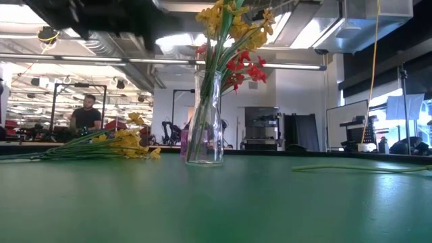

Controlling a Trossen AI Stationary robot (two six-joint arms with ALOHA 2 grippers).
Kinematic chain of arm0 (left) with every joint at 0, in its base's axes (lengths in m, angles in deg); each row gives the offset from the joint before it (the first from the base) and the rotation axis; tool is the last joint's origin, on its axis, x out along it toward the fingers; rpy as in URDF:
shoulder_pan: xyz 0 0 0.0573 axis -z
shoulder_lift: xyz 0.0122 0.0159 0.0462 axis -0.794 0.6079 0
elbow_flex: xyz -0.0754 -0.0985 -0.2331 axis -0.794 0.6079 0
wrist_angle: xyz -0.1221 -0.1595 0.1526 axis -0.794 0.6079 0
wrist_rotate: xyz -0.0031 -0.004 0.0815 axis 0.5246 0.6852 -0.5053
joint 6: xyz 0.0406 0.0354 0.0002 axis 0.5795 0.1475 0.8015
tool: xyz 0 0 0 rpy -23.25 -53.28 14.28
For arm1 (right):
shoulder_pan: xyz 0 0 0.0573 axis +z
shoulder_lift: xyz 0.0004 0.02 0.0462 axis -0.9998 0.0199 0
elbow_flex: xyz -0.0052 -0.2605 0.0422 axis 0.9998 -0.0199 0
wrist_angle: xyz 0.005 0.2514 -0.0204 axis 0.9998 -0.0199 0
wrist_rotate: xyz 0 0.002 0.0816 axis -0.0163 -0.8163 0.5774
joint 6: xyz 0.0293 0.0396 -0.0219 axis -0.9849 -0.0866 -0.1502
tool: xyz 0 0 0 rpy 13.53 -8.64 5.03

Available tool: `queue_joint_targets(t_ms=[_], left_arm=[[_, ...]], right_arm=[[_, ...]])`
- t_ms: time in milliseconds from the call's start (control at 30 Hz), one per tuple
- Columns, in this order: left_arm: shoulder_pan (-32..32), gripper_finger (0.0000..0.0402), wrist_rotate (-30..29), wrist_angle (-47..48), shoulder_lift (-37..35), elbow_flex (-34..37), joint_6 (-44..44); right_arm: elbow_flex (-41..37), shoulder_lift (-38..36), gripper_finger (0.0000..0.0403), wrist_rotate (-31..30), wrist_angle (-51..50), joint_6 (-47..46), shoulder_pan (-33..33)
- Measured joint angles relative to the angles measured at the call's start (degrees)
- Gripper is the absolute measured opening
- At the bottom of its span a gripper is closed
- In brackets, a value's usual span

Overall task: Sort flowers into vase by color
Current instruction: Put the white flower into the transparent vase

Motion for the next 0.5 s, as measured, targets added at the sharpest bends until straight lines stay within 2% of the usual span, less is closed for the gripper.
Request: queue_joint_targets(t_ms=[133,233,333,500], left_arm=[[9.78,0.0137,-5.92,2.33,-9.89,-0.22,2.69],[20.36,0.0137,-14.50,7.50,-13.38,-1.72,5.23],[31.98,0.0137,-25.52,11.96,-12.35,-3.62,7.72],[48.28,0.0137,-39.78,12.47,-2.99,-8.74,10.47]], right_arm=[[0.00,0.00,0.0232,0.00,-0.26,0.07,0.00],[0.00,-0.02,0.0232,0.00,-0.26,0.45,0.00],[0.00,-0.80,0.0232,0.01,-0.35,0.55,0.00],[0.00,-2.55,0.0232,0.01,-0.31,0.61,0.00]])
